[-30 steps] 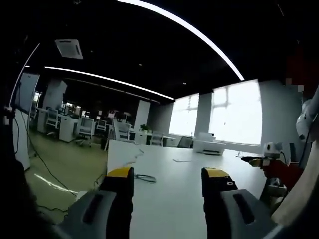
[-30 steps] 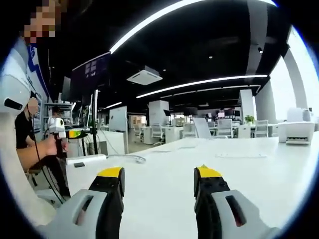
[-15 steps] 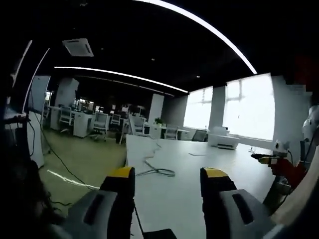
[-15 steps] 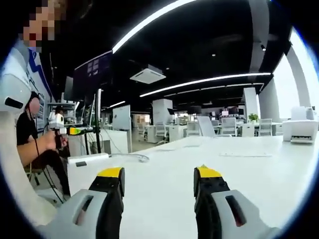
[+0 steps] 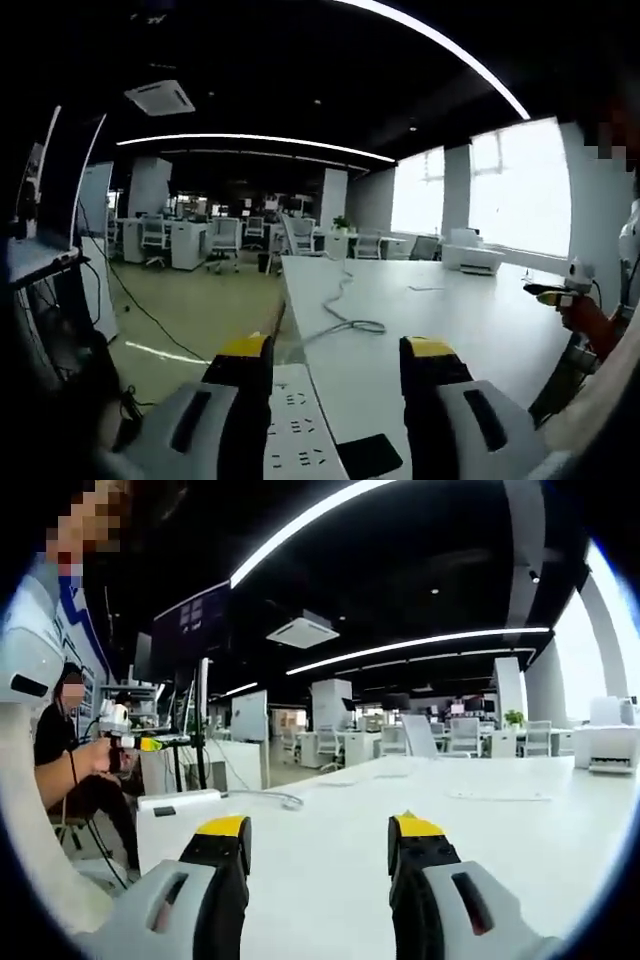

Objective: Pick up the power strip scattered on the table, fix it on the side mounting bracket of the table, and press the switch

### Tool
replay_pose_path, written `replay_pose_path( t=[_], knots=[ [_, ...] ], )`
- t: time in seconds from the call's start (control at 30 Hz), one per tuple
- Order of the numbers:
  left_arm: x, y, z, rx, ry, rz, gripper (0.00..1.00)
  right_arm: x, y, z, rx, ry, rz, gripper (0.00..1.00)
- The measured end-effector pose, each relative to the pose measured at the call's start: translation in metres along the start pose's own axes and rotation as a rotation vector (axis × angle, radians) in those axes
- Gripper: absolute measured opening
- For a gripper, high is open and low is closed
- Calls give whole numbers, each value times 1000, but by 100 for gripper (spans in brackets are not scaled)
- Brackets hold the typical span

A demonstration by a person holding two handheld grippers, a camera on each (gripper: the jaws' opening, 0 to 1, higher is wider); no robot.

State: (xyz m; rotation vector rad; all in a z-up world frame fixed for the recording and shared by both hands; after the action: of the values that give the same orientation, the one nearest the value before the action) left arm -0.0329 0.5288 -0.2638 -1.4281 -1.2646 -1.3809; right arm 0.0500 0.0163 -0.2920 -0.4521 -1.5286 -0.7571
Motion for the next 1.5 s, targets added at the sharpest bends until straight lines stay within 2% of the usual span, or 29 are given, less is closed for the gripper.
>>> replay_pose_path(
  t=[0.2, 0.37, 0.43, 0.53, 0.63, 0.77, 0.9, 0.93, 1.0, 1.2, 1.3, 1.5],
  knots=[
    [0, -4, 4, 6, 6, 42, 55, 1, 5, 2, 14, 0, 1, 51],
    [-2, -8, 9, 14, -32, 98, 56, 1, 9, 3, 32, 9, 6, 51],
    [-4, -11, 12, 38, -39, 139, 56, 2, 10, 3, 36, 8, 8, 51],
    [-7, -14, 16, 62, -4, 209, 54, 3, 12, 4, 46, 16, 7, 51],
    [-8, -16, 16, 61, 33, 273, 50, 3, 13, 4, 51, 19, 2, 51],
    [-4, -15, 17, 77, 35, 287, 54, 2, 15, 4, 58, 32, -1, 51],
    [-8, -19, 18, 93, 55, 369, 52, 2, 18, 3, 69, 38, 3, 51],
    [-10, -21, 18, 97, 51, 394, 53, 3, 19, 3, 73, 35, 6, 51],
    [-14, -22, 16, 93, -7, 433, 59, 5, 21, 3, 80, 31, 9, 51],
    [-19, -27, 19, 102, 29, 500, 53, 8, 28, 1, 102, 23, 20, 51],
    [-21, -30, 21, 114, 13, 521, 53, 9, 31, 2, 114, 20, 26, 51],
    [-31, -36, 28, 144, -7, 613, 53, 8, 36, -2, 125, 25, 29, 51]
  ],
)
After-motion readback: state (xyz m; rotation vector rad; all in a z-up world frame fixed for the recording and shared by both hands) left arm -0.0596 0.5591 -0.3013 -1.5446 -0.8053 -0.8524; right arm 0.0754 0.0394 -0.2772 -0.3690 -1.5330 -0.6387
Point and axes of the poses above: the point that each gripper's makers call its tool centre point, and the gripper's own axes: y roughly forward along the fingers, z roughly to its left, x roughly out of its top, the point moved 7 cm from there along -y, roughly backward along the fingers, and after that the axes turned 11 degrees about -z, right-handed, at the moved point
